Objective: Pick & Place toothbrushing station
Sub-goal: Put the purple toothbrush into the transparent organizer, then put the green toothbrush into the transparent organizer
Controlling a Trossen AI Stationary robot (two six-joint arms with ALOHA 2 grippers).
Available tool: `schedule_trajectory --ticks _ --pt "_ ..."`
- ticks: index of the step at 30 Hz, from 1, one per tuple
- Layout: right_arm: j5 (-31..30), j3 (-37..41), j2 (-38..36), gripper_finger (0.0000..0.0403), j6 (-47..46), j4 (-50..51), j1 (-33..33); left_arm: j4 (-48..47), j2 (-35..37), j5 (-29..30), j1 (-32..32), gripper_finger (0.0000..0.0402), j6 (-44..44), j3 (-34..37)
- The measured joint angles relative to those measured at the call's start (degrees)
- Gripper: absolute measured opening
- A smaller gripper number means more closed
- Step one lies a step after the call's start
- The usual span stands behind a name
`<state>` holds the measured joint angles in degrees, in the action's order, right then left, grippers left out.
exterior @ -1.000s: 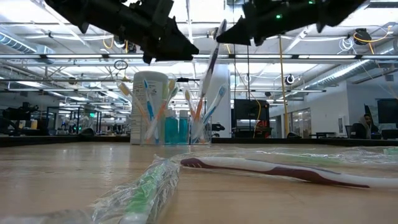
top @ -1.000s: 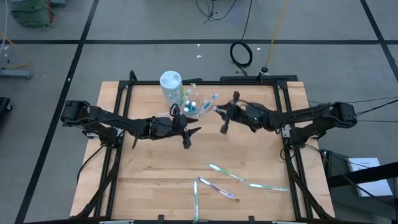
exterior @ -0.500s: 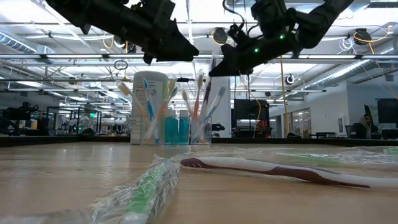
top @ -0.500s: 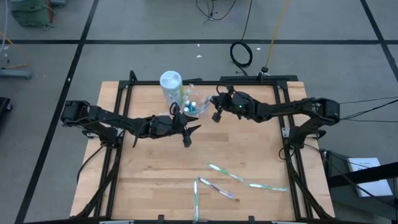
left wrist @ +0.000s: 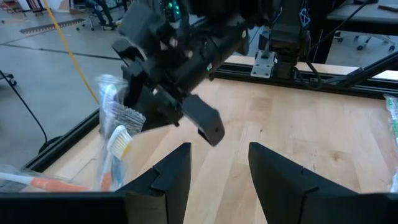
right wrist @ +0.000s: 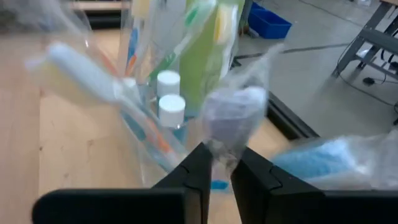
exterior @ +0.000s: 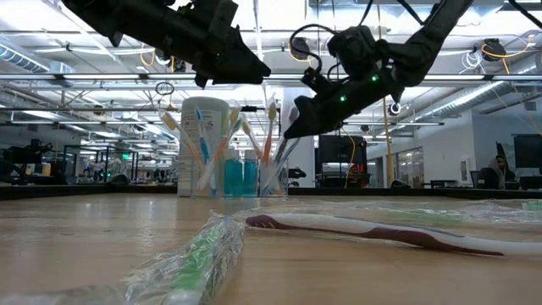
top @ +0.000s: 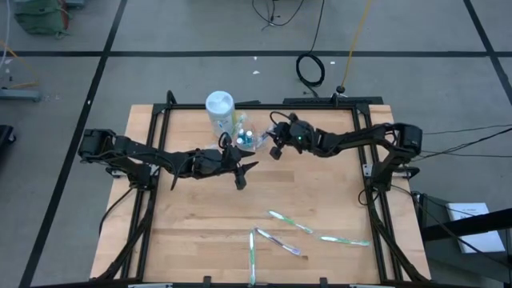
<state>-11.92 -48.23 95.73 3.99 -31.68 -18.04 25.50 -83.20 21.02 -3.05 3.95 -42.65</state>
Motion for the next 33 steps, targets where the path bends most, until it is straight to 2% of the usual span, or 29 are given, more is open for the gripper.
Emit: schedule_trajectory --ticks 6,14,18,24,28,33 --pt "0.03 0.02 0.32 0.0081 0.11 -0.23 0.00 0.01 0.00 -0.02 0.02 0.0163 0.70 0.00" --pt "0.02 0.09 -4.85 0.0143 1.78 3.31 0.16 0.00 -0.02 -0.09 0.01 0.0163 0.83 0.00" --pt "-0.02 0.02 -9.77 0.0156 4.64 10.43 0.93 -0.04 -0.02 -0.11 0.00 0.0163 0.88 0.00" --pt "0.03 0.07 -17.19 0.0158 -0.41 22.46 3.62 -0.15 -0.02 -0.67 -0.43 0.0163 2.03 0.02" --pt "0.05 0.07 -21.14 0.0152 -5.91 29.63 6.04 -0.35 -0.02 -5.24 -0.44 0.0163 4.11 0.02" --pt "0.13 1.95 -24.11 0.0152 -13.56 34.07 9.46 -0.93 -0.04 -14.94 -0.97 0.0163 9.05 0.02"
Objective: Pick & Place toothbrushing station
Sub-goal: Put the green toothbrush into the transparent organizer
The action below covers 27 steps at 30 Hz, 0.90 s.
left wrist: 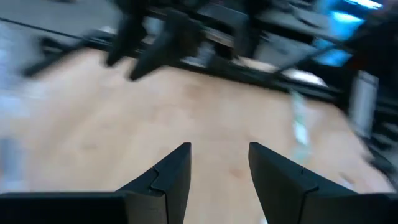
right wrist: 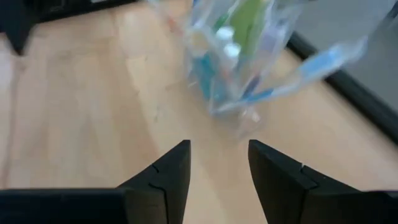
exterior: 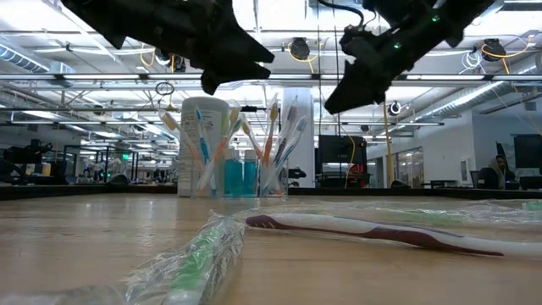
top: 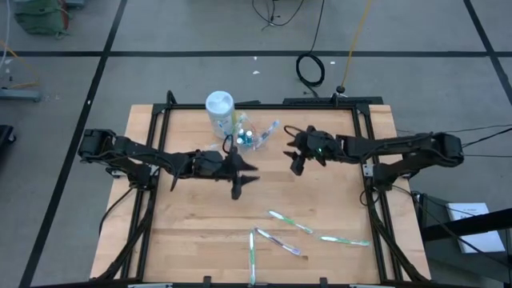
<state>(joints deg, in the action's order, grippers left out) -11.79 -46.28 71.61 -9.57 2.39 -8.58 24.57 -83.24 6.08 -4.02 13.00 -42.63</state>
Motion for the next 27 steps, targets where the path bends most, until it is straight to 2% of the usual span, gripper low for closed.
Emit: schedule_trajectory --ticks 3,7,10,15,19,23,27 --pt "1.44 2.42 -0.96 0.0152 -1.87 -0.19 2.21 -1.66 0.00 -6.06 -1.92 0.0163 -2.24 0.04" --pt "4.77 5.34 -1.25 0.0148 -1.68 -2.33 4.57 -1.77 -0.41 -9.05 -7.03 0.0163 -6.46 0.04" --pt "4.54 6.68 -1.30 0.0146 -1.56 -4.97 5.74 -1.37 -0.59 -9.01 -11.36 0.0163 -8.43 0.09" --pt "4.46 9.34 -1.27 0.0148 0.16 -11.38 5.87 -1.39 -0.96 -5.93 -16.78 0.0163 -5.77 0.00" --pt "4.47 10.25 -1.29 0.0148 0.18 -15.21 5.87 -1.94 -1.15 -5.69 -19.82 0.0163 -5.88 -0.32" --pt "4.53 10.25 -1.29 0.0148 0.16 -17.58 5.90 -9.41 -3.46 -5.40 -21.22 0.0163 -5.78 -6.29" --pt "4.55 10.25 -1.27 0.0146 -0.20 -19.75 6.43 -22.79 -10.45 -8.52 -22.05 0.0163 -8.01 -16.57"
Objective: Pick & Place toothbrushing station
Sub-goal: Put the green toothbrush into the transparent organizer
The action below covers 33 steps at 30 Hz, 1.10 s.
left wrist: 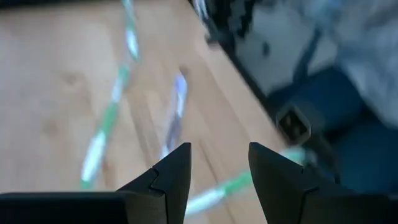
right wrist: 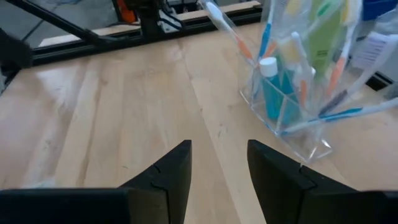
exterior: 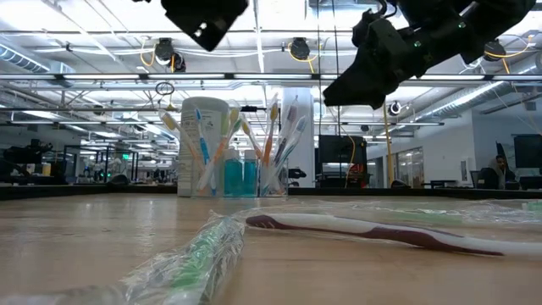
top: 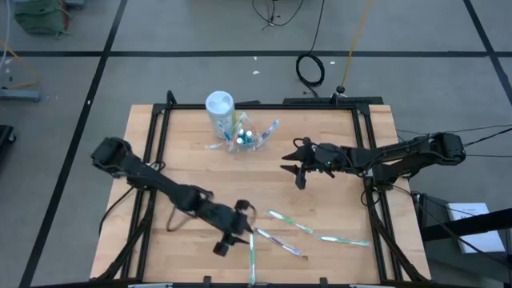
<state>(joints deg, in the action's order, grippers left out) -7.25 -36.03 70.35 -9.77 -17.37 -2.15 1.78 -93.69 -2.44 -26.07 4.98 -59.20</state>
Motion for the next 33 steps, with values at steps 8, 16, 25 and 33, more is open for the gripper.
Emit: schedule_trajectory --ticks 8,16,25,33 --pt "0.02 0.01 0.00 0.0144 -0.02 -0.84 1.73 -18.29 -15.06 -4.30 -1.98 0.0163 -8.65 -19.20" --pt "0.04 0.00 0.00 0.0144 -0.02 -2.12 2.71 -22.29 -25.83 -13.54 -2.99 0.0163 -15.80 -28.35" --pt "0.04 0.00 0.02 0.0142 -0.04 -2.60 2.66 -23.22 -31.89 -14.43 -2.47 0.0163 -24.87 -28.48" --pt "0.03 0.00 0.01 0.0139 -0.04 -2.78 2.66 -25.19 -33.09 -8.99 -3.14 0.0149 -33.24 -28.78"
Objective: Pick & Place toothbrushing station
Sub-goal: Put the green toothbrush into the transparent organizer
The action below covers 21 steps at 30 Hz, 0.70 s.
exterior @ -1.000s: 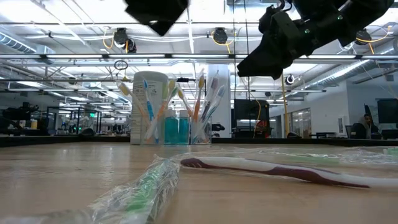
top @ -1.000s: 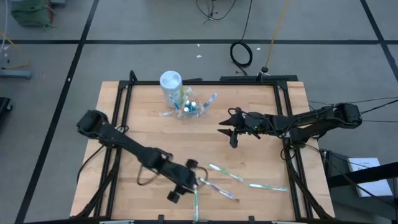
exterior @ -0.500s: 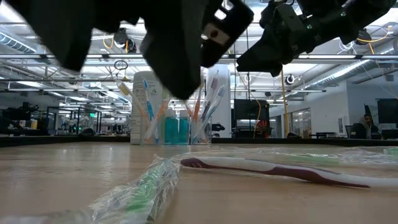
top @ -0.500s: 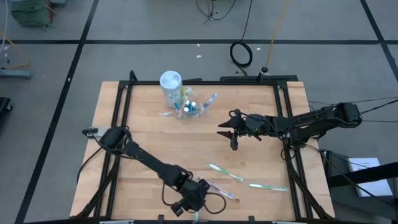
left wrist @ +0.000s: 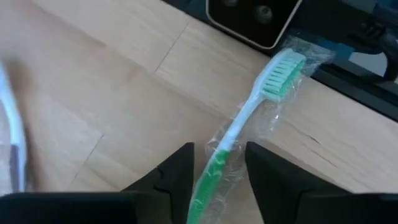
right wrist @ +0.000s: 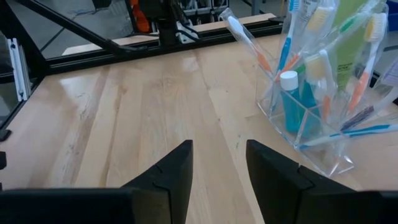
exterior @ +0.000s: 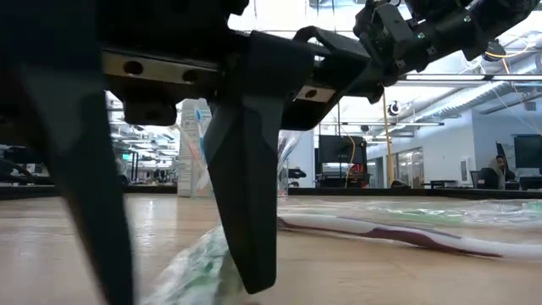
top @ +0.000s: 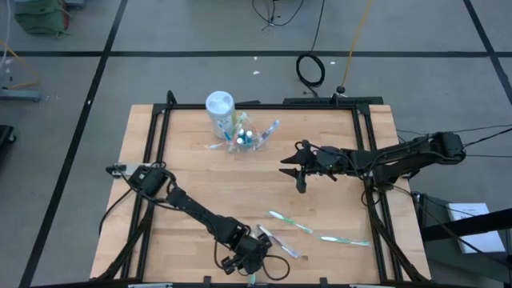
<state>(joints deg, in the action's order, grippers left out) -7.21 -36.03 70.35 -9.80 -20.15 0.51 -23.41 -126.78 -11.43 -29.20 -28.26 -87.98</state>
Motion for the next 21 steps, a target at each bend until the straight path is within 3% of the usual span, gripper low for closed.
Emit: schedule_trajectory --ticks 5,9,14,21 --pt "-0.01 0.00 0.02 0.0139 1.08 -1.38 -0.02 -0.37 0.43 -1.59 0.85 0.0076 1.97 0.17" --pt "-0.01 0.00 -0.01 0.0139 1.49 -1.48 -0.02 -0.48 1.22 0.35 1.06 0.0015 4.10 0.29" --pt "0.01 0.00 0.00 0.0139 1.49 -1.48 -0.02 -1.79 4.40 4.90 0.75 0.0025 4.06 0.67" --pt "0.01 0.00 0.02 0.0139 -0.32 -1.50 -0.02 -2.12 14.73 12.37 0.66 0.0011 9.37 0.48"
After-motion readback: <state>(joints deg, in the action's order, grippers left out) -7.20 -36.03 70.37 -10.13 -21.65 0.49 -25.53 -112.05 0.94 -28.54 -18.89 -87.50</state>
